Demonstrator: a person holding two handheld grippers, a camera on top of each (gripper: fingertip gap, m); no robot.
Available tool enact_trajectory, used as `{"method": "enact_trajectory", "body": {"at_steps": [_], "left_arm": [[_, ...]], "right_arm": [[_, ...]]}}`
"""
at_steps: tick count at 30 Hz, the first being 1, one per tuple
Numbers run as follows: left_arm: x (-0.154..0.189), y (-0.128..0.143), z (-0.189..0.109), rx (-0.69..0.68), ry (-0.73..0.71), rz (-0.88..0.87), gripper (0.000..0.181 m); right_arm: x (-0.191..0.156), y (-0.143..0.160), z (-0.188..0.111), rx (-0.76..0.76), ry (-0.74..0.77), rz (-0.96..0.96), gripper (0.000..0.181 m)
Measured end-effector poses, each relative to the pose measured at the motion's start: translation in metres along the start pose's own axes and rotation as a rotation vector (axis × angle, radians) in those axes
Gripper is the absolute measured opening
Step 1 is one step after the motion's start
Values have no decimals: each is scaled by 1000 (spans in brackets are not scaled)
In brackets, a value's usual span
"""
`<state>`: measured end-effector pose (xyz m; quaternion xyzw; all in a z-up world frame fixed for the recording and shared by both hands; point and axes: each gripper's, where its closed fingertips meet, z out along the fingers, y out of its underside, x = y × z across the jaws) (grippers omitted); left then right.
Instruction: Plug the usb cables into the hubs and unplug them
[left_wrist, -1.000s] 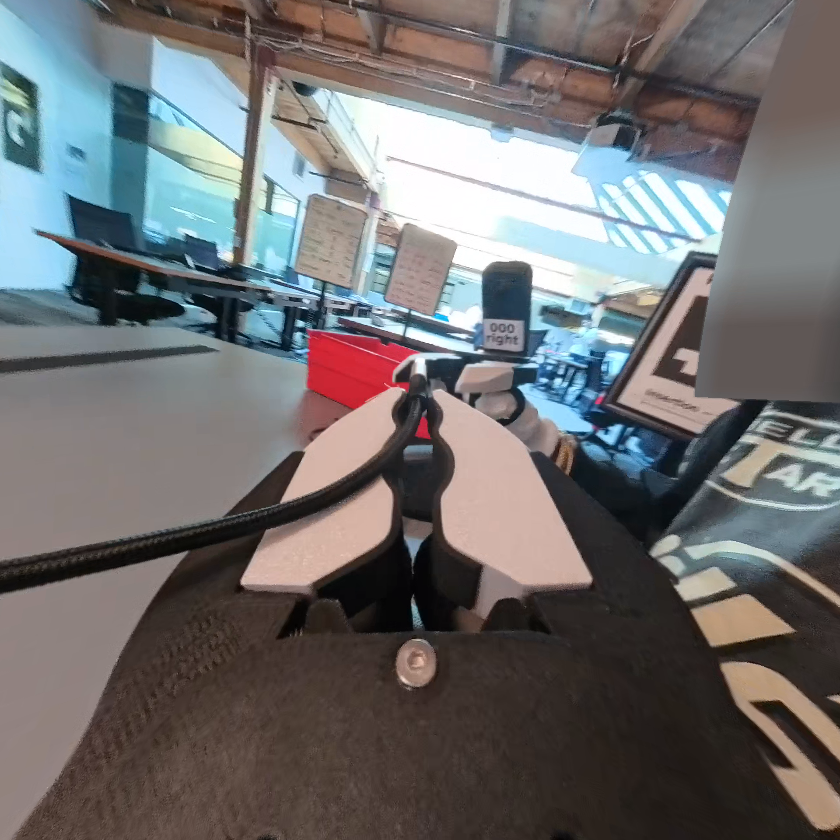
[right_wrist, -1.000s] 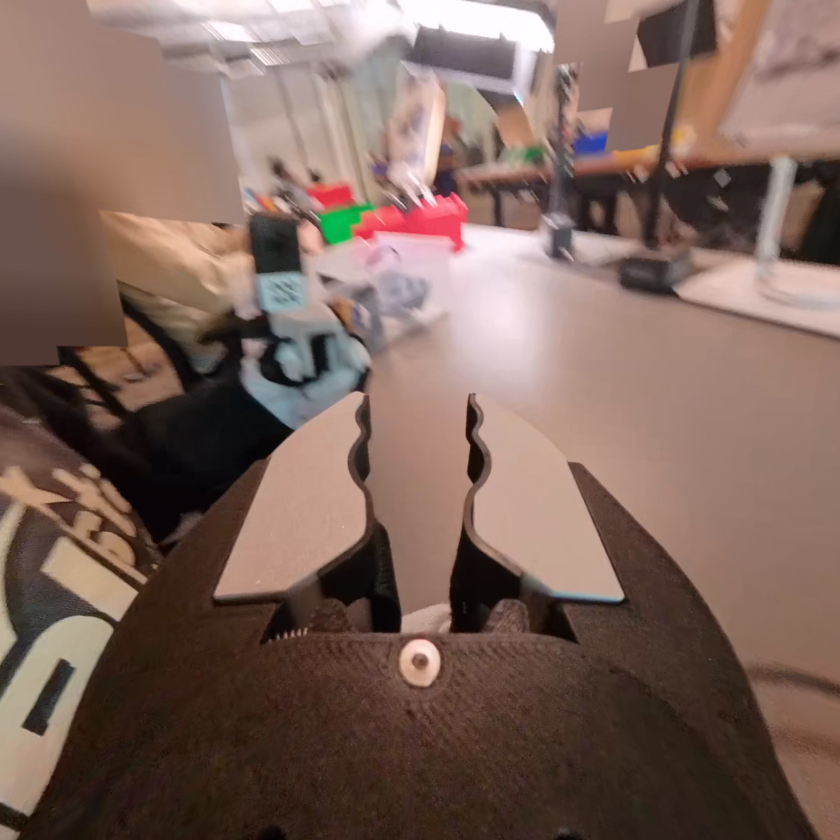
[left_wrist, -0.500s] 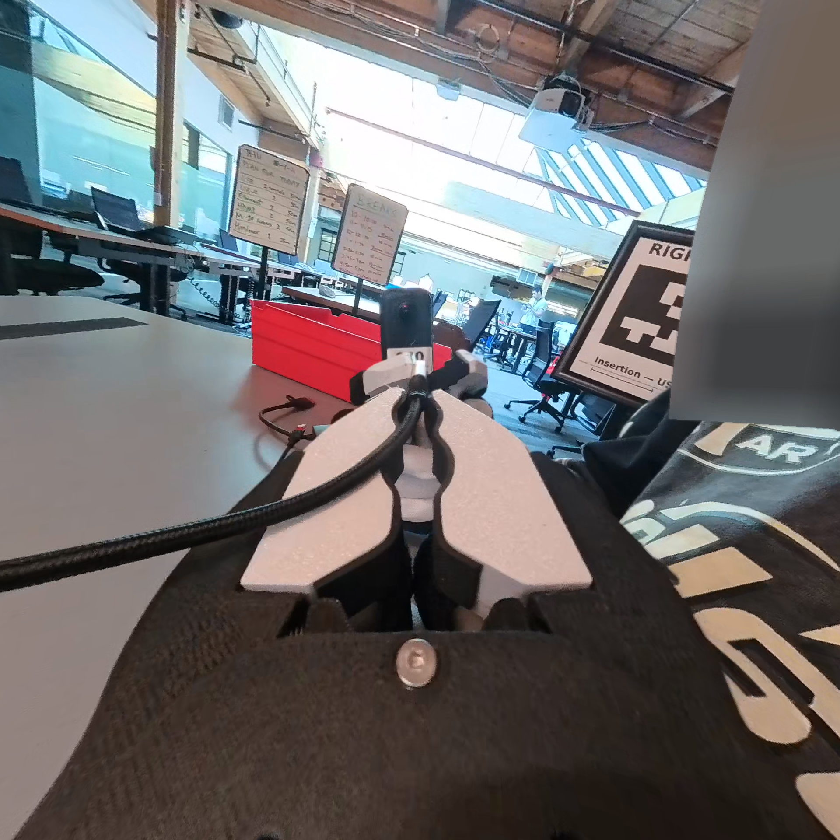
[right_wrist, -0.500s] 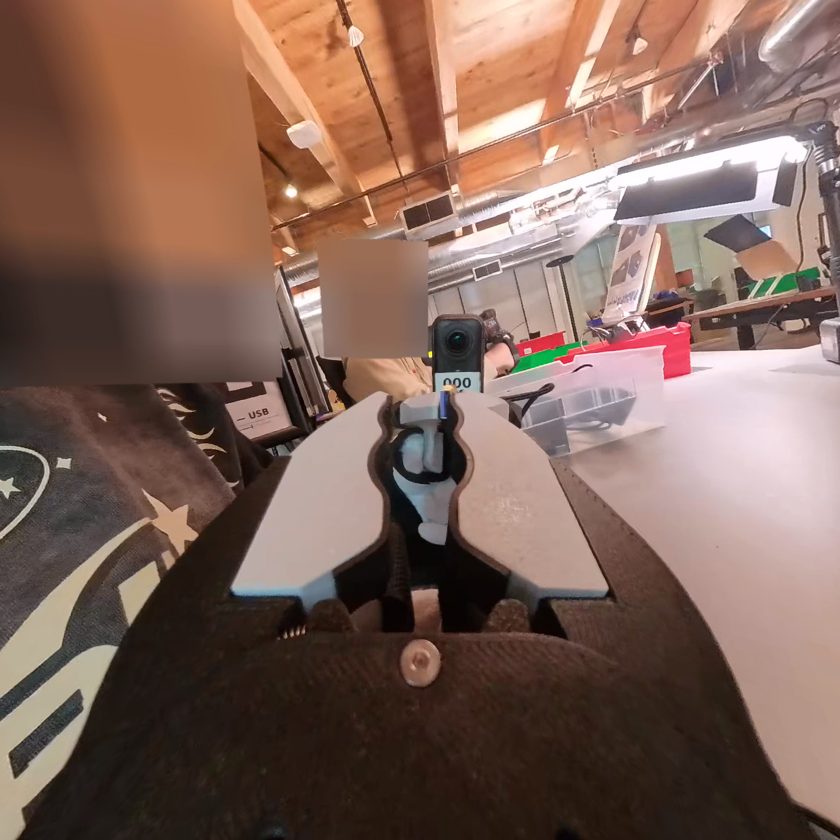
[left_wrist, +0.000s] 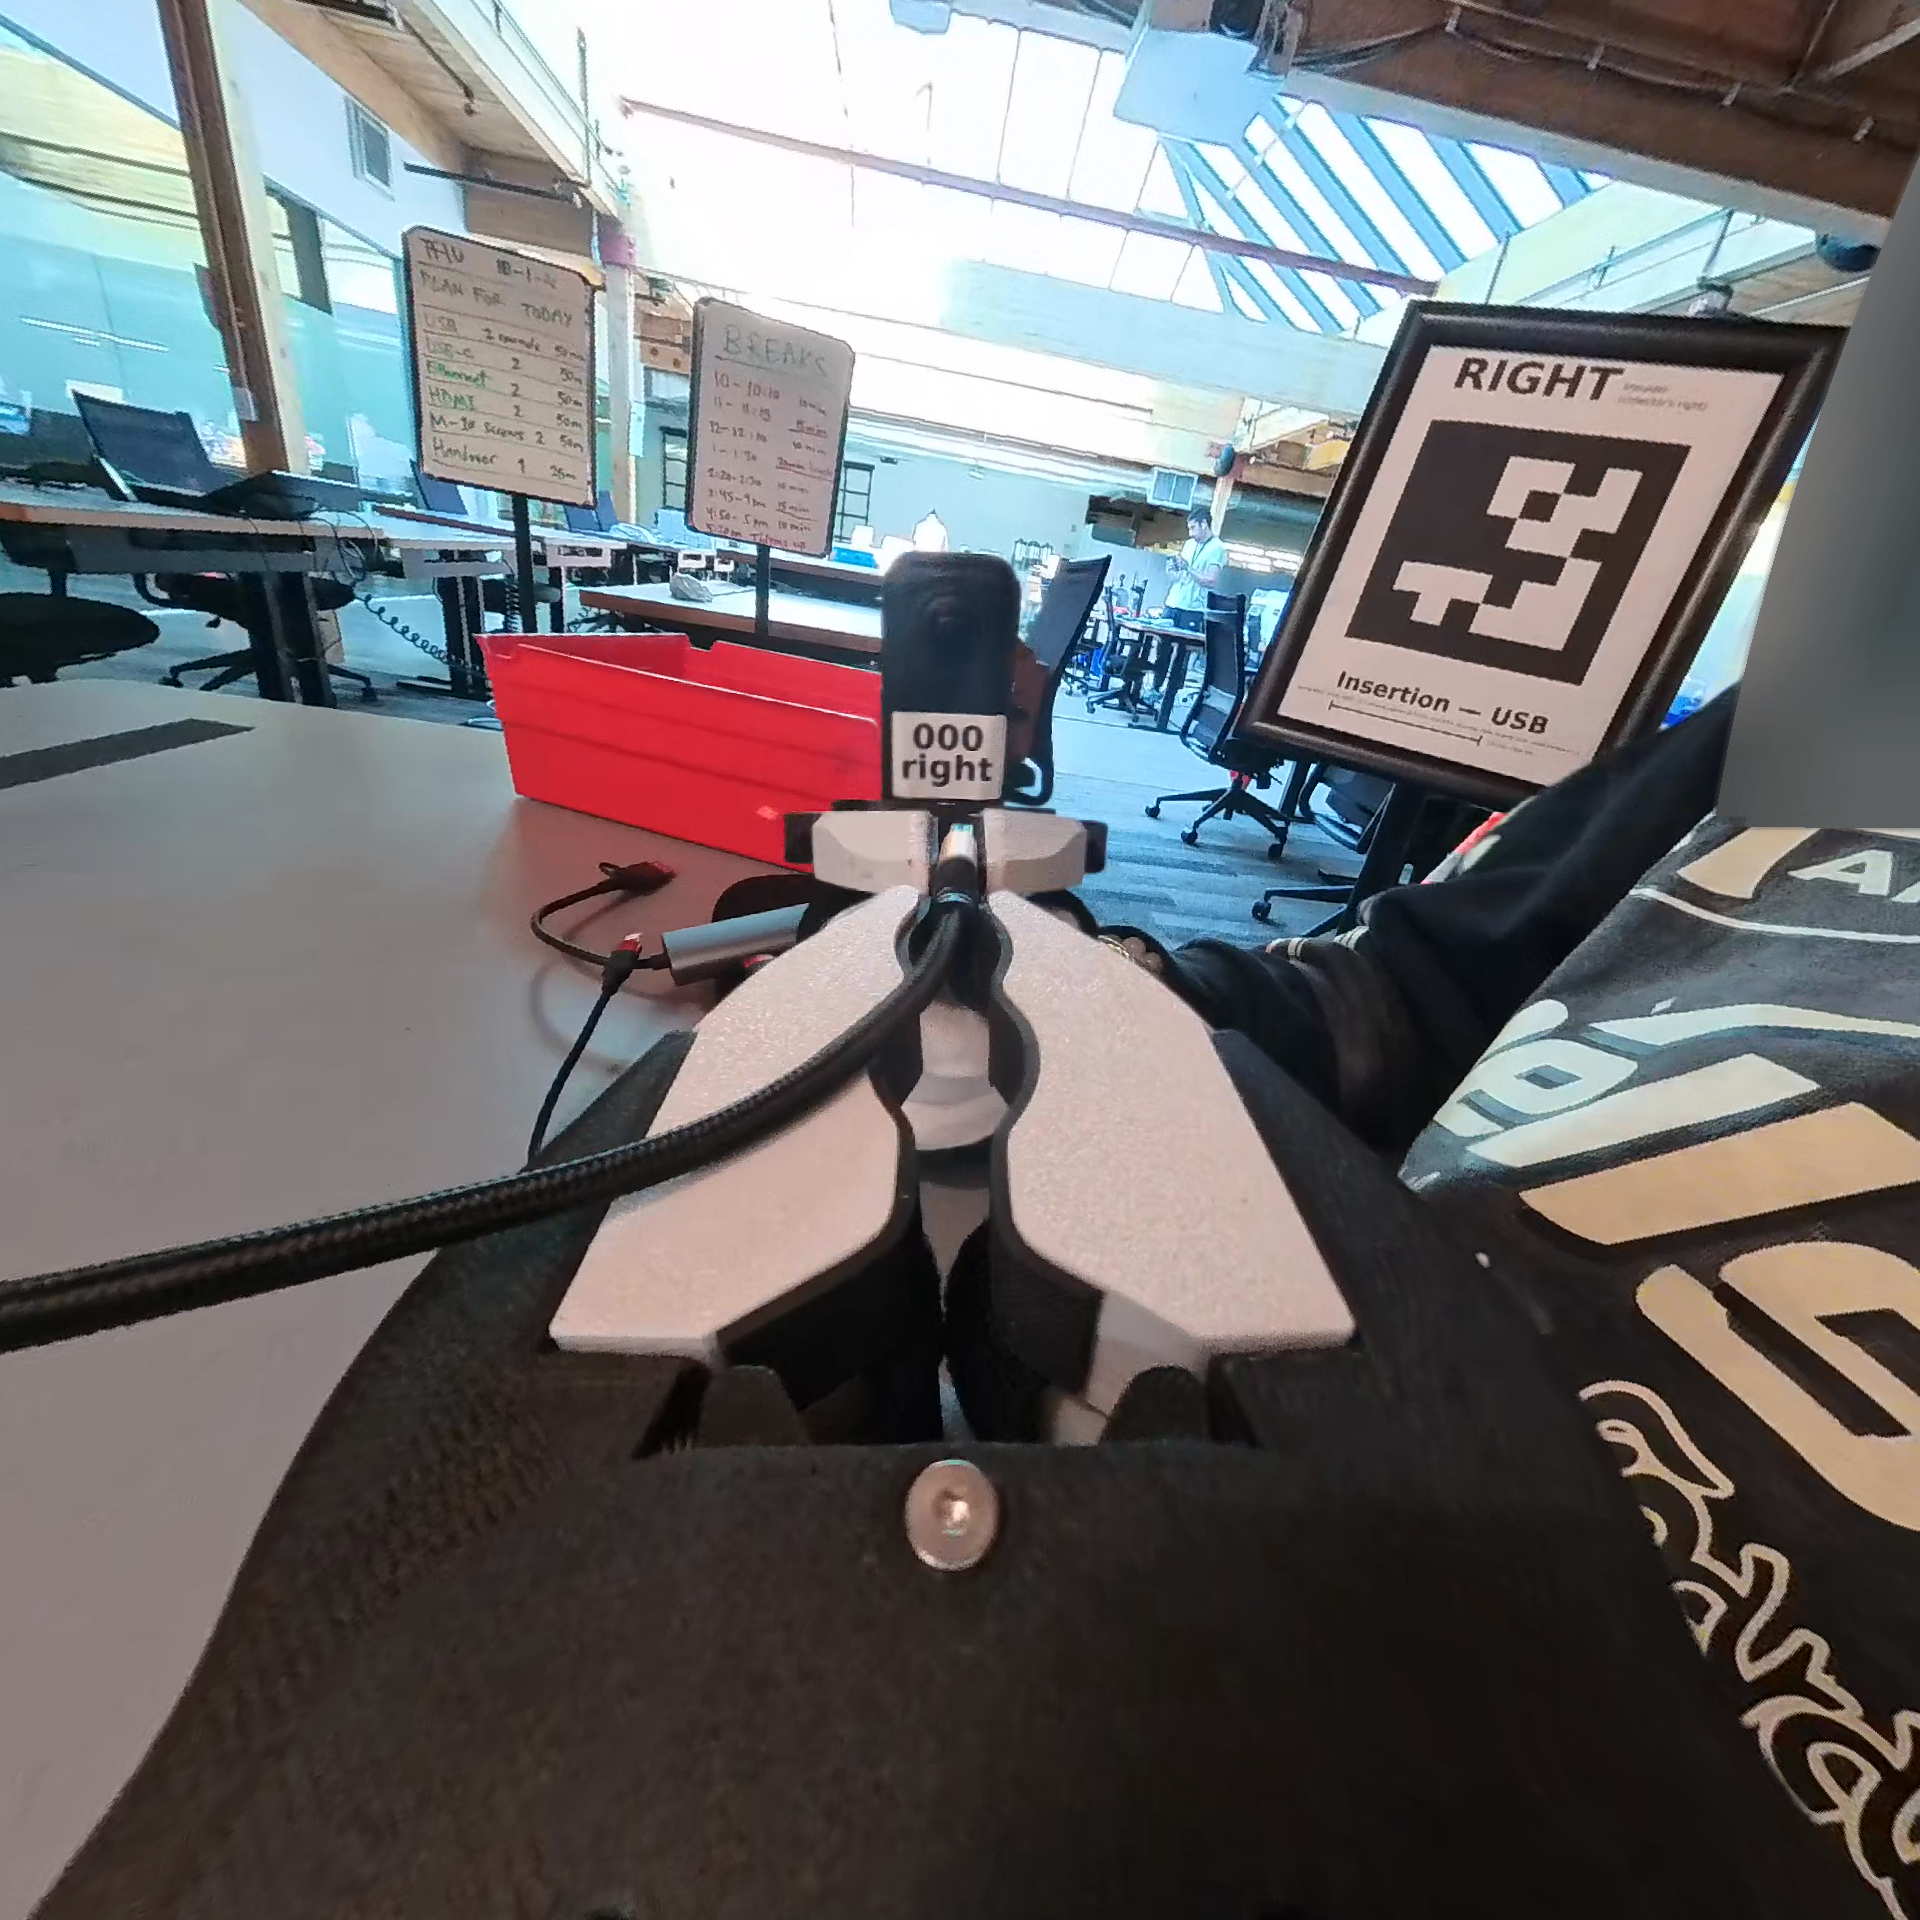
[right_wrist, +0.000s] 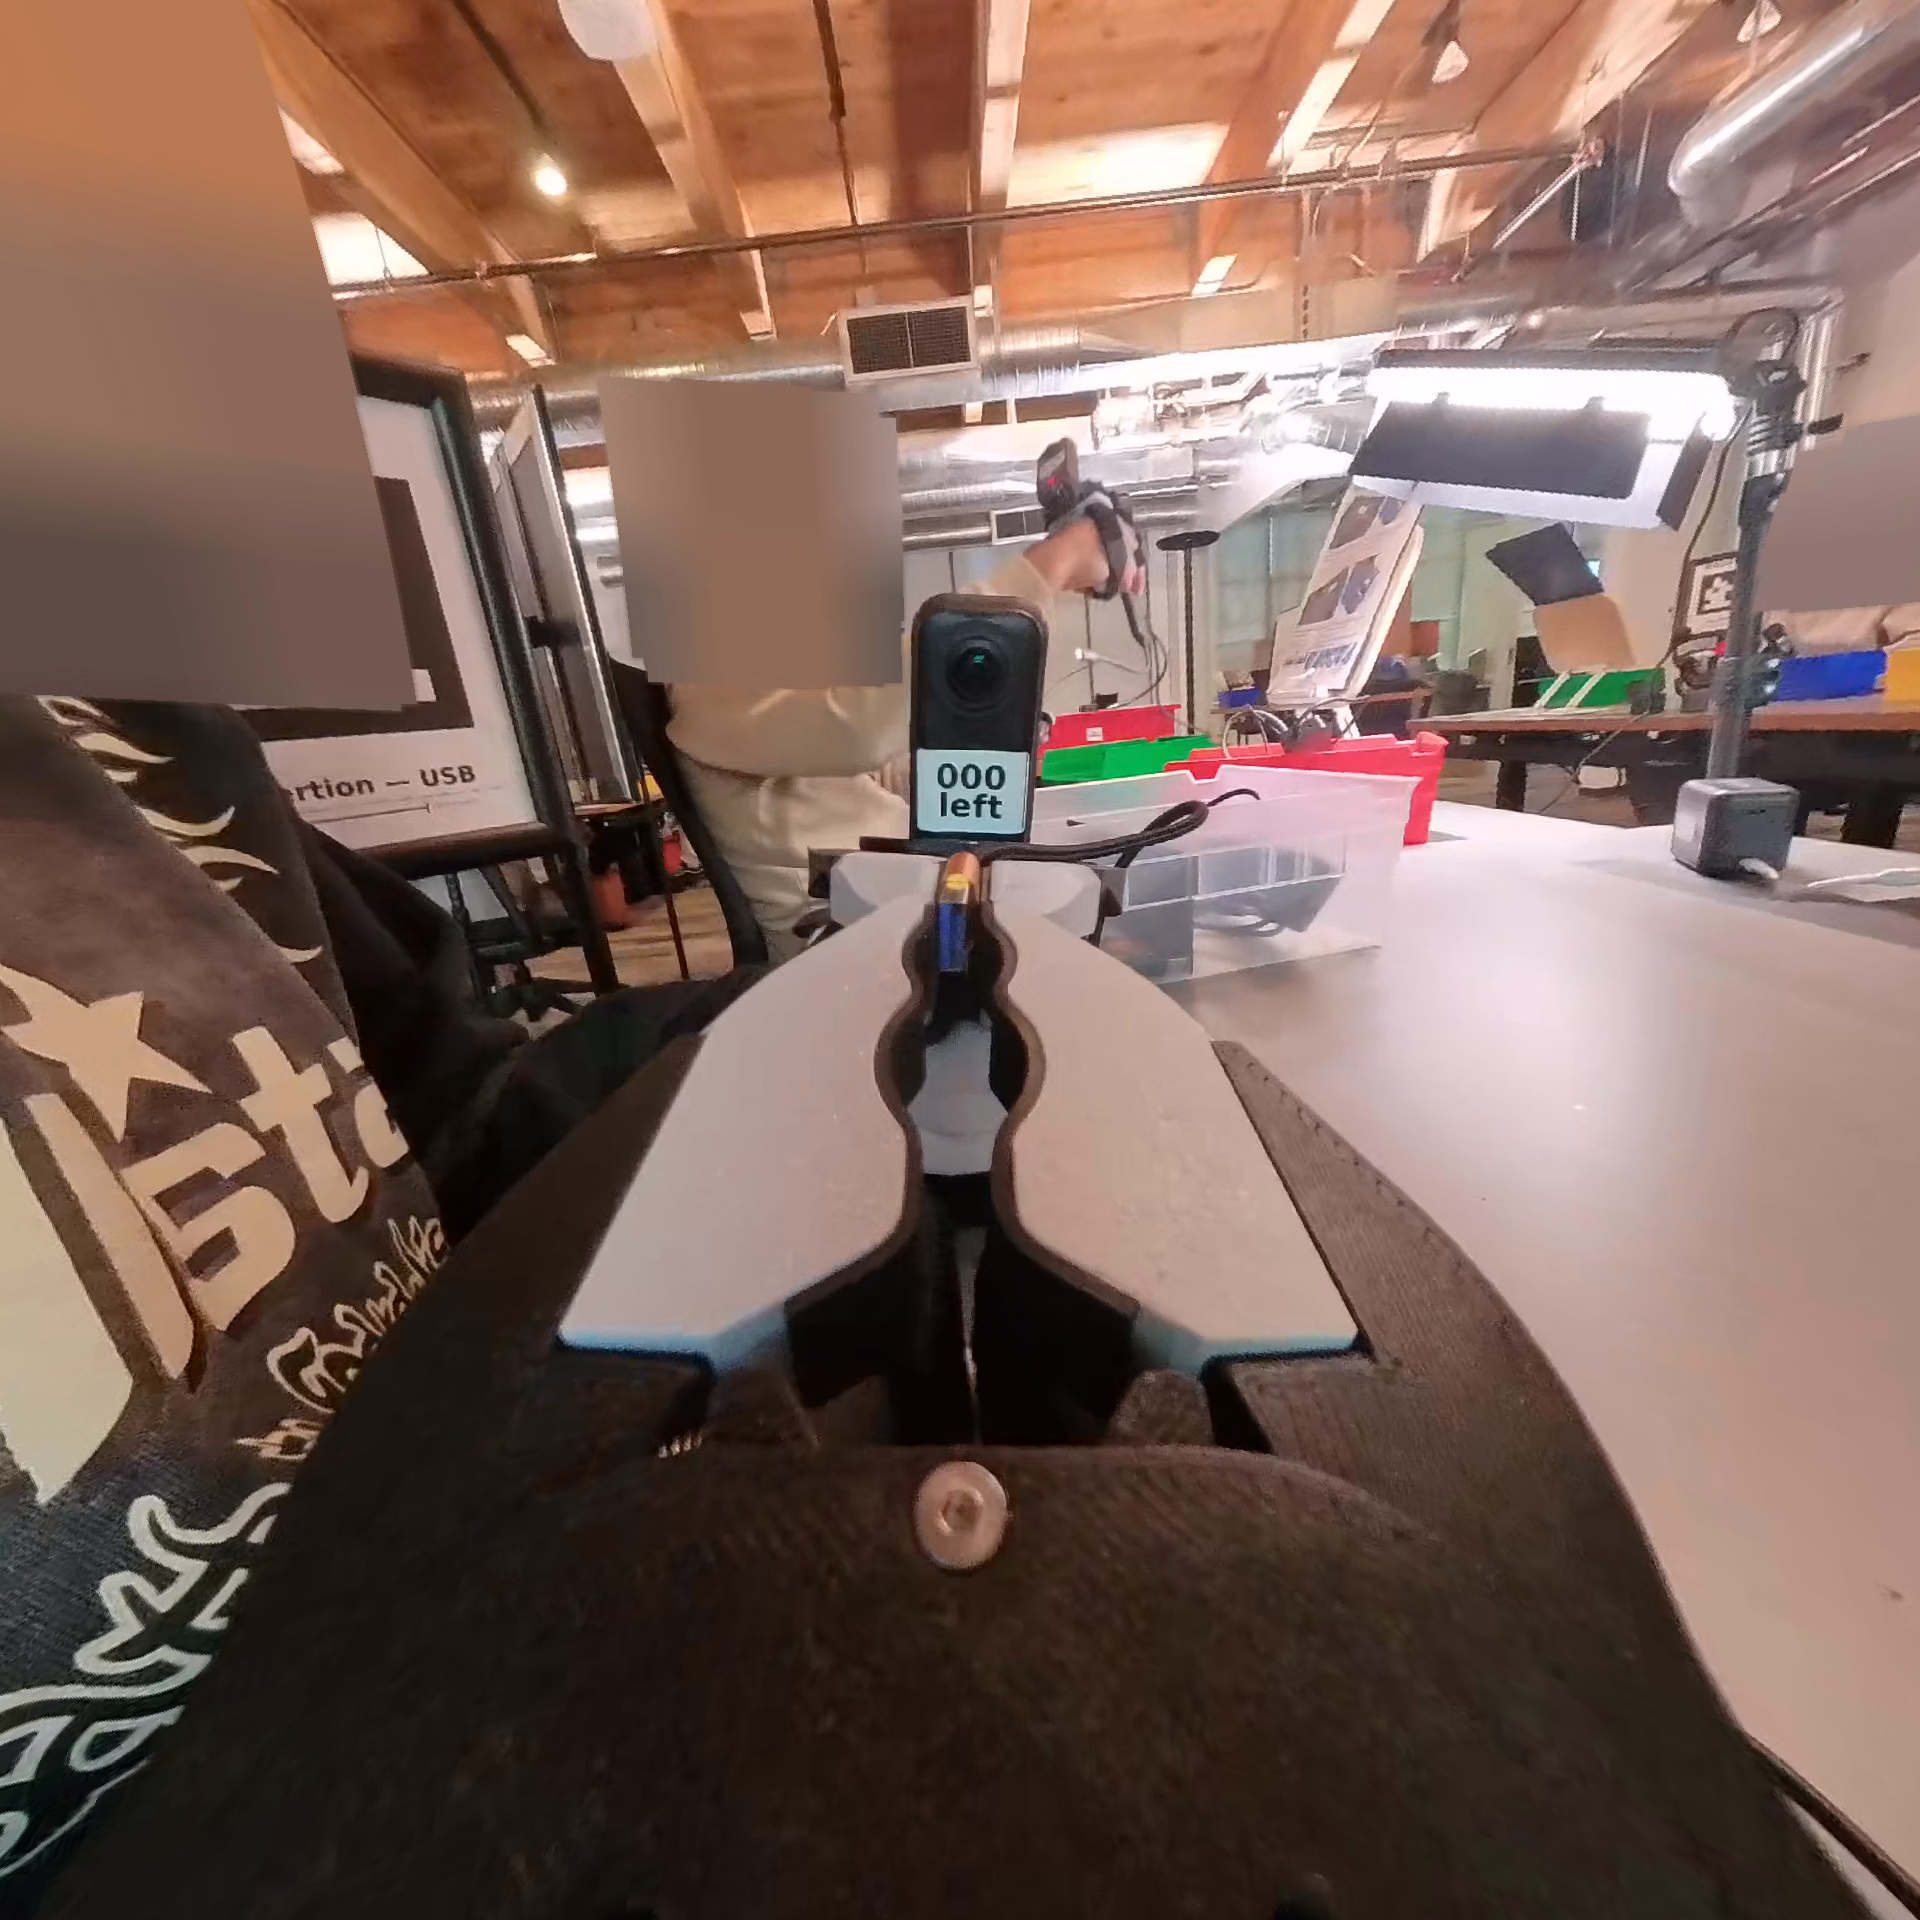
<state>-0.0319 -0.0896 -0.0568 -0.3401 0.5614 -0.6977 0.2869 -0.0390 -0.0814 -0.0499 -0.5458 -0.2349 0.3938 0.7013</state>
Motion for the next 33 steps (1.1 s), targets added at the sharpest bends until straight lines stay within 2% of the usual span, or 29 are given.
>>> {"method": "enact_trajectory", "body": {"at_steps": [5, 8, 11, 15, 18, 23, 27, 33], "left_arm": [[3, 1, 2, -9, 21, -14, 7], [11, 2, 2, -14, 100, -122, 9], [21, 3, 3, -26, 195, -225, 18], [30, 4, 4, -52, 274, -295, 25], [31, 2, 3, -36, 298, -330, 23], [41, 0, 1, -31, 384, -375, 22], [47, -3, -1, -12, 423, -378, 17], [47, -3, -2, -8, 417, -363, 15]], "right_arm": [[-3, -1, -2, -15, 37, -135, 6], [-12, -2, -2, -43, 81, -451, 6], [-20, 2, -4, -157, 122, -816, 6], [-25, 0, -9, -290, 129, -1036, 6], [-25, 0, -10, -394, 131, -1187, 6], [-36, 1, -5, -414, 85, -1260, 6], [-43, 2, -1, -379, 35, -1227, 6], [-43, 3, 2, -399, 34, -1278, 6]]}}
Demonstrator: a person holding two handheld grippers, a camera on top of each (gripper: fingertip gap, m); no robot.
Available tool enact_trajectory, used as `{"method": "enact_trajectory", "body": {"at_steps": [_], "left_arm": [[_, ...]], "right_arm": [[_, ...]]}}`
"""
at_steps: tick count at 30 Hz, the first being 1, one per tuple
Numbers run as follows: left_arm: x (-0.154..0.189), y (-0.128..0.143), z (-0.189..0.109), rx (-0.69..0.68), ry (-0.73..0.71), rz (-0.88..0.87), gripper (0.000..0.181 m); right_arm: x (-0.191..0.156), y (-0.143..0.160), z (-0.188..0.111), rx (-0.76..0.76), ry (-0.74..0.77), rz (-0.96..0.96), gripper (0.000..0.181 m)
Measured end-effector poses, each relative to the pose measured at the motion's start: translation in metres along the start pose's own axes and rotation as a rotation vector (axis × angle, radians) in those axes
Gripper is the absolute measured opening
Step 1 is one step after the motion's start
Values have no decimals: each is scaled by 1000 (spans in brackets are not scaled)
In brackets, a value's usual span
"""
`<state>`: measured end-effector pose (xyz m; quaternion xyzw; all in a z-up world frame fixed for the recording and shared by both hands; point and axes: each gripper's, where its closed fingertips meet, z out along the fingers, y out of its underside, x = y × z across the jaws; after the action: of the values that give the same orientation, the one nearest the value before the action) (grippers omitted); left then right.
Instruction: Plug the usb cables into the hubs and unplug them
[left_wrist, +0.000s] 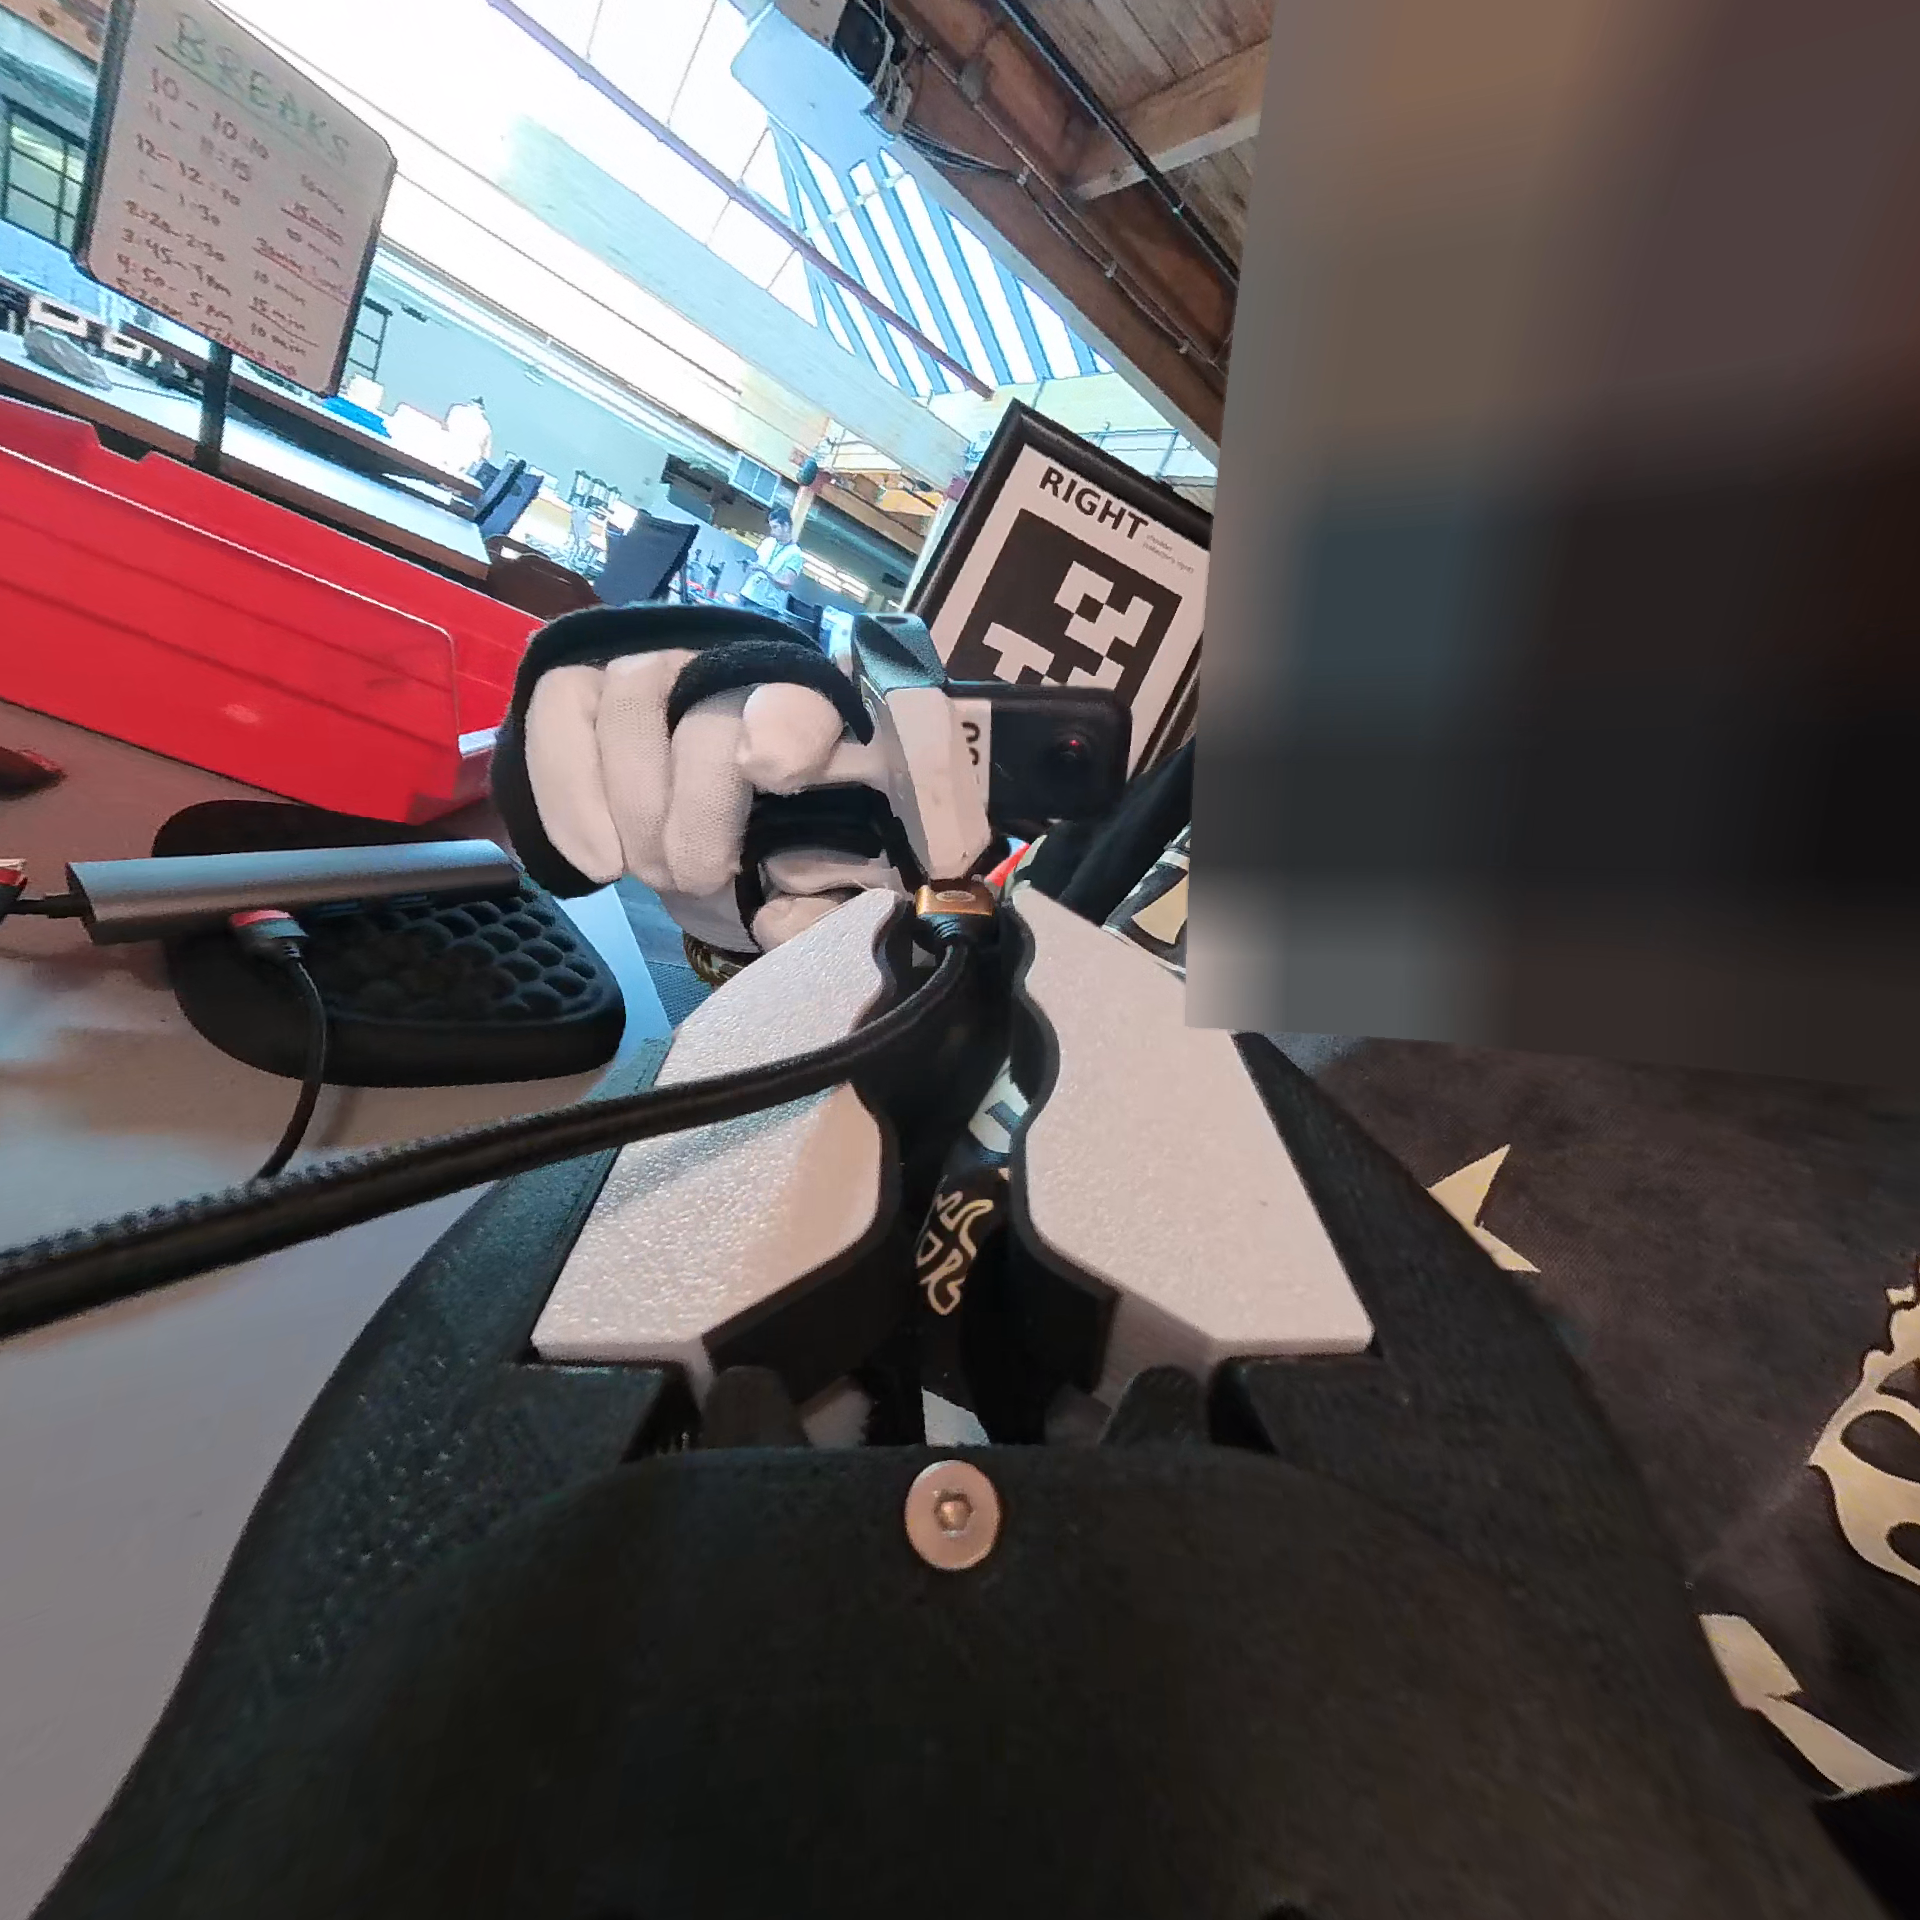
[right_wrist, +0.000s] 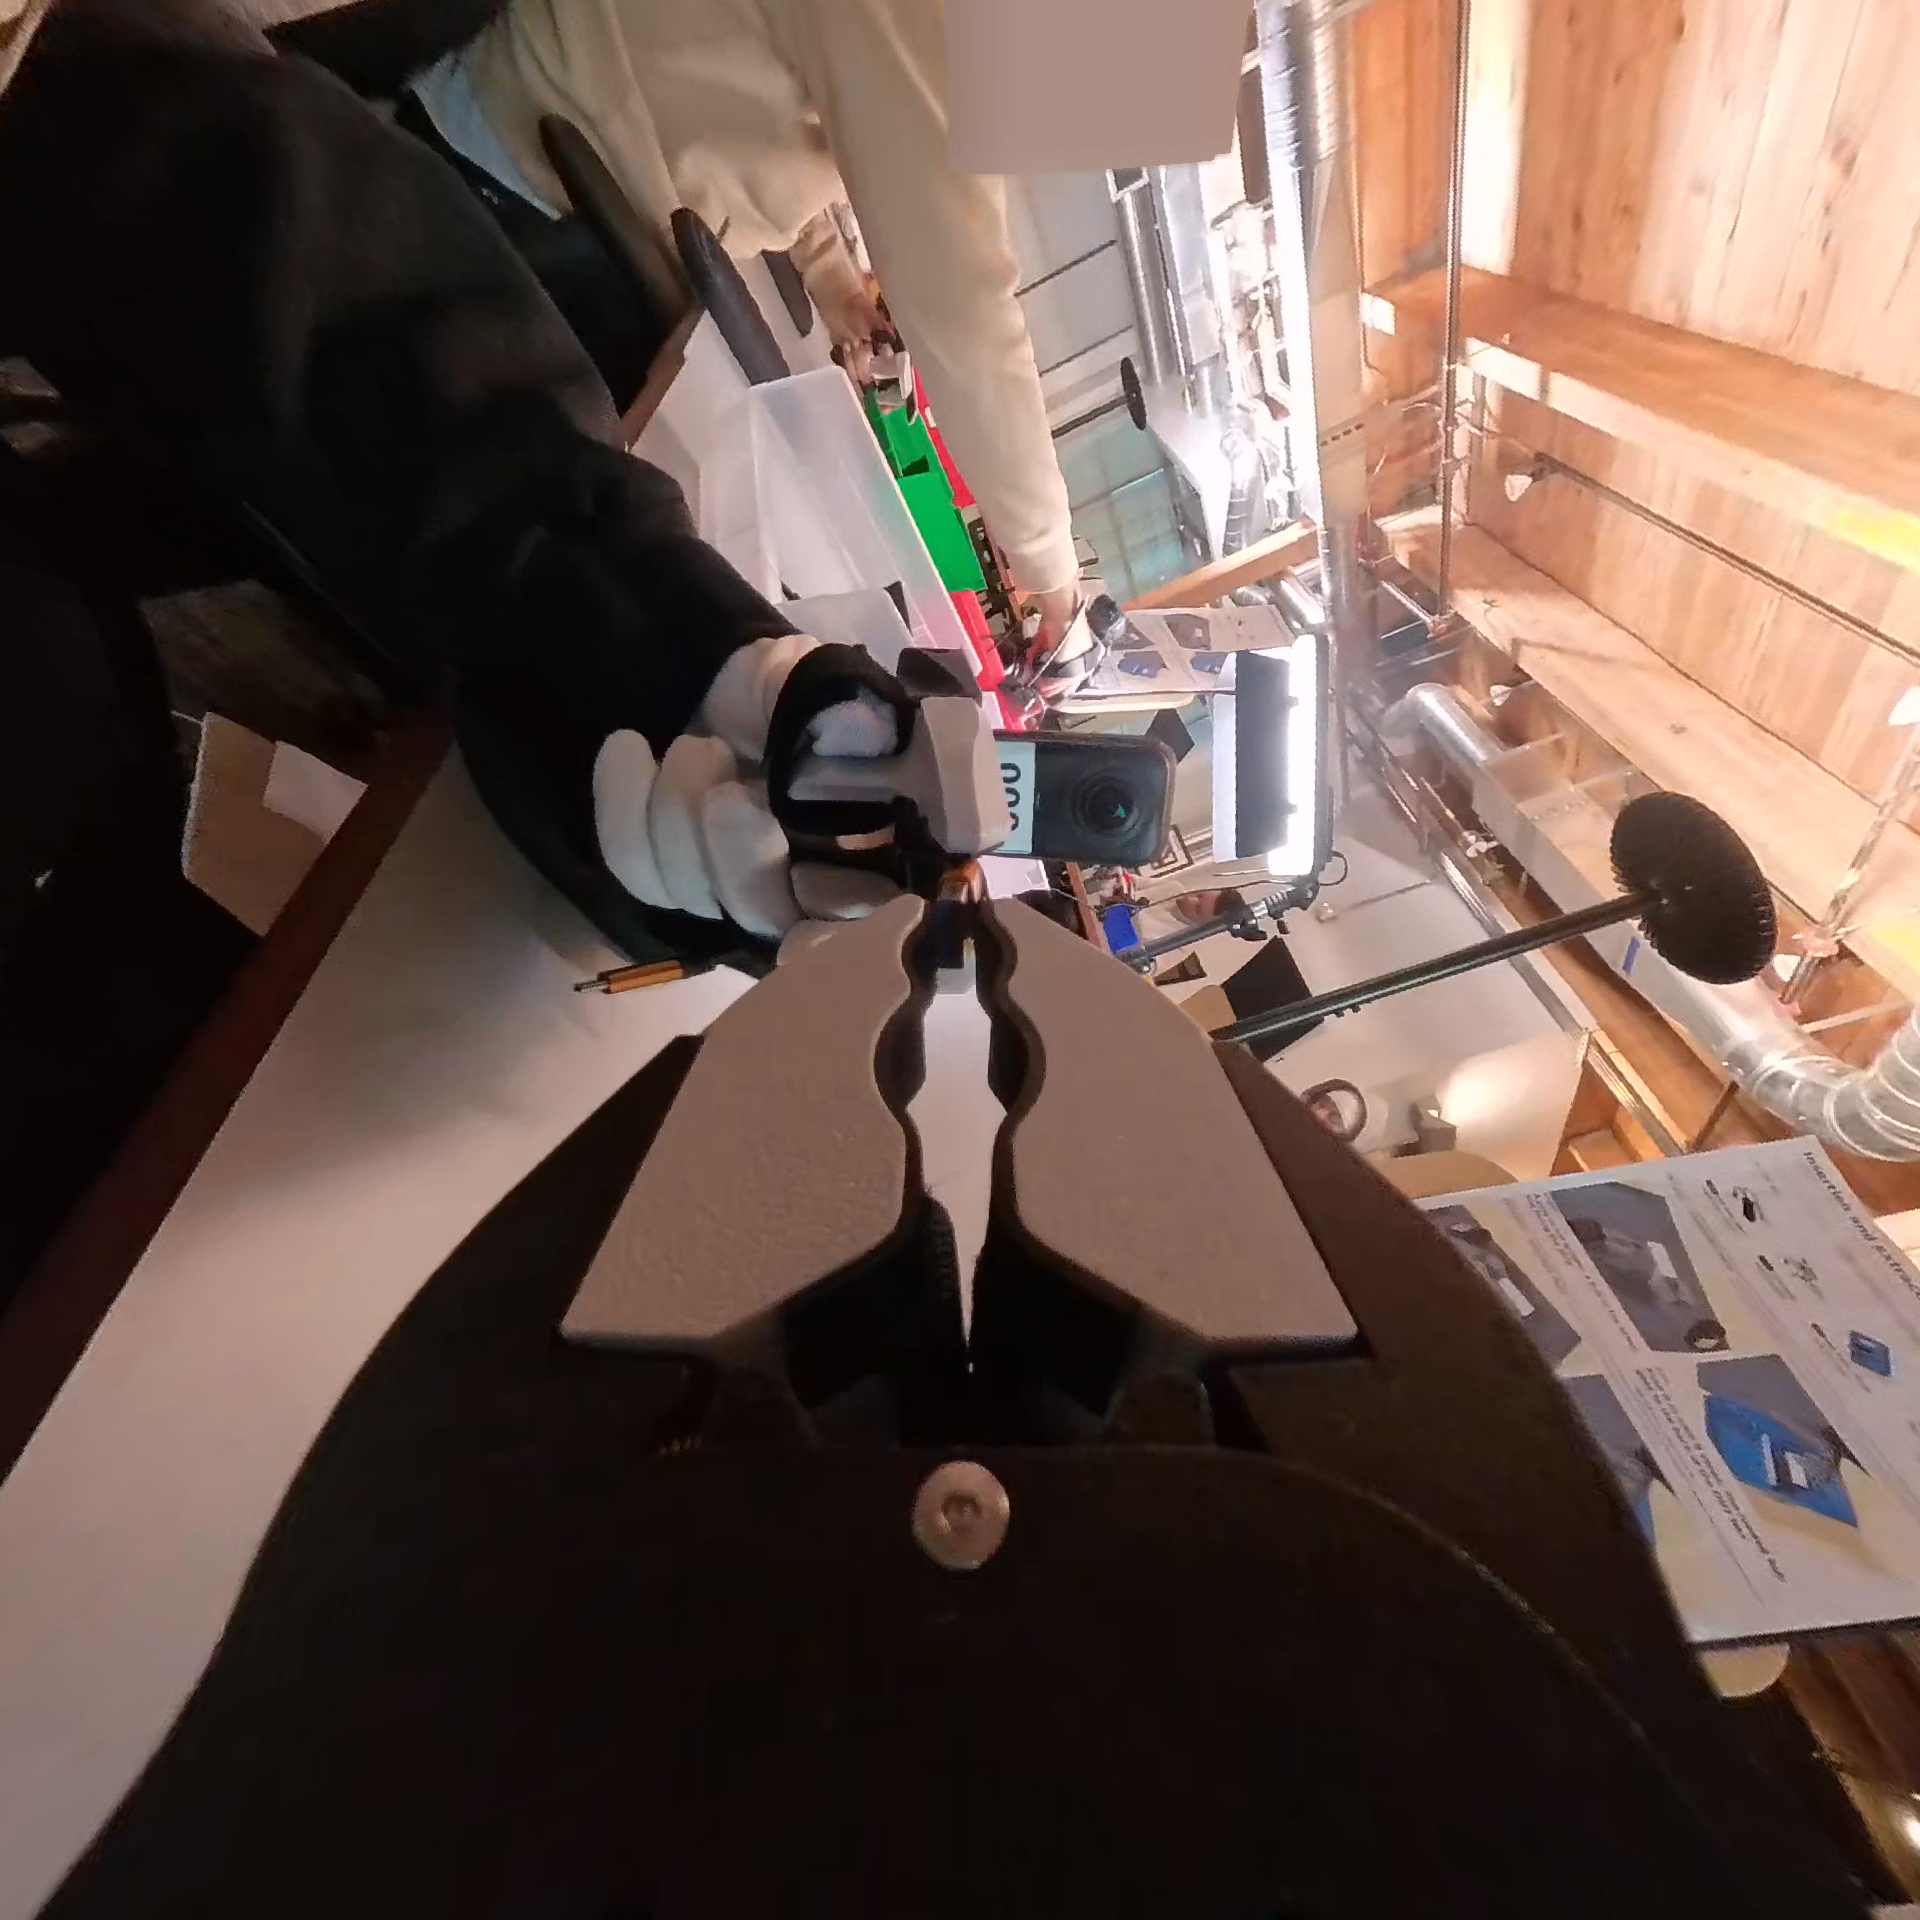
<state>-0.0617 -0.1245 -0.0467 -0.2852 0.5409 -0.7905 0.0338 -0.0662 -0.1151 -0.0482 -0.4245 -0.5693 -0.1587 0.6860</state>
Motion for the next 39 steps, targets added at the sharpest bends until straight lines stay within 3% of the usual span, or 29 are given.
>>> {"method": "enact_trajectory", "body": {"at_steps": [5, 11, 14, 17, 24, 30, 32, 39], "left_arm": [[-11, -7, -5, 24, -139, 139, 15], [2, -36, -22, 190, -221, 389, 15], [9, -47, -30, 277, -196, 401, 15], [10, -49, -32, 288, -220, 441, 15], [-7, -46, -32, 221, -440, 573, 16], [-22, -40, -31, 153, -528, 562, 15], [-26, -36, -30, 129, -539, 554, 15], [-34, -33, -29, 84, -605, 599, 15]], "right_arm": [[6, 13, 3, -83, 76, 40, 7], [28, 16, -2, -20, 35, 705, 13], [40, 7, -9, 70, -1, 935, 23], [51, 12, -26, 51, -27, 1121, 36], [41, 88, -117, -521, 149, 1230, 52], [-37, 135, -185, -940, 206, 1333, 57], [-49, 140, -190, -999, 190, 1296, 59], [-49, 149, -176, -985, 221, 1229, 57]]}}
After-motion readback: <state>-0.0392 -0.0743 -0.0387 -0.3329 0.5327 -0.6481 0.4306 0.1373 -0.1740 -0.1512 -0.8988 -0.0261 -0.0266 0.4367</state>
